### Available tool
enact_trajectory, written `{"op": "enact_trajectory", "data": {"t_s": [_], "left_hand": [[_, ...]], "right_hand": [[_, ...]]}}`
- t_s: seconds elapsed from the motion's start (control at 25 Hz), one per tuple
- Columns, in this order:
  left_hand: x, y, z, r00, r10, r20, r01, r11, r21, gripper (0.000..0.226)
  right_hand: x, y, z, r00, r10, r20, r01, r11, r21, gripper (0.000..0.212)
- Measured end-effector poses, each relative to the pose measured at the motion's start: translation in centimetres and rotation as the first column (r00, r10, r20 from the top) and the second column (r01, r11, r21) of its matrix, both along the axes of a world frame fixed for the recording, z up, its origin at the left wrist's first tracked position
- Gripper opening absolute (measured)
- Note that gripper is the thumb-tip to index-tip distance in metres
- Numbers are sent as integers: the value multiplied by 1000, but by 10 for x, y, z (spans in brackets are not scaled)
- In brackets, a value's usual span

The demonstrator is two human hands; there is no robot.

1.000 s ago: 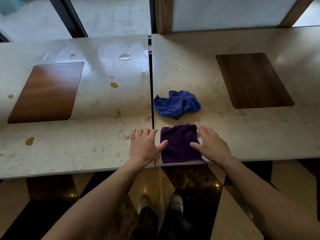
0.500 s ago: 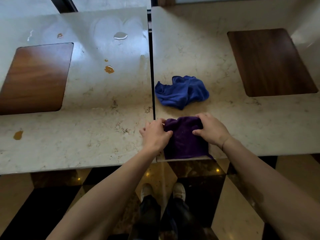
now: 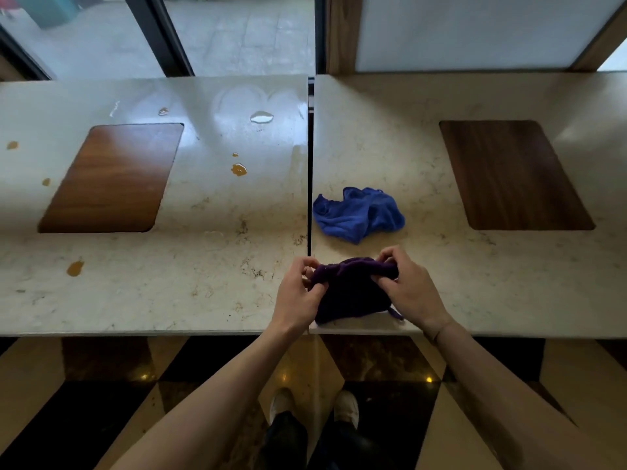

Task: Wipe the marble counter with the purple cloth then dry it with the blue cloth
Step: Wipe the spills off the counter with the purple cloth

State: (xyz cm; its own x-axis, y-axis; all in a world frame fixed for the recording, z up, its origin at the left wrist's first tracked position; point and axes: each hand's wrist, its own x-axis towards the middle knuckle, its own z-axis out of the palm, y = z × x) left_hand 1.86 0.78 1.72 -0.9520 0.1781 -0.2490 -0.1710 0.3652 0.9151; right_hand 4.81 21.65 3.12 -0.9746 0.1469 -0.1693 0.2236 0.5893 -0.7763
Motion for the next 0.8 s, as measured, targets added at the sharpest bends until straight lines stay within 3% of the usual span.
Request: {"op": "enact_trajectory", "data": {"t_s": [0.24,0.48,0.8], "left_hand": [[15,-55,50,964,213,-156,-210,977,37,21],[16,-129,77,929,313,-196,-309,950,49,29],[1,-222,79,968,199,-154,-182,976,118,21]], "right_hand": [[-14,-56,41,961,160,-225,-182,980,-83,19],[-30,-130,63,921,267,-283,-302,949,-88,20],[-23,-224,64,935,157,-317,-182,982,-50,27]]}}
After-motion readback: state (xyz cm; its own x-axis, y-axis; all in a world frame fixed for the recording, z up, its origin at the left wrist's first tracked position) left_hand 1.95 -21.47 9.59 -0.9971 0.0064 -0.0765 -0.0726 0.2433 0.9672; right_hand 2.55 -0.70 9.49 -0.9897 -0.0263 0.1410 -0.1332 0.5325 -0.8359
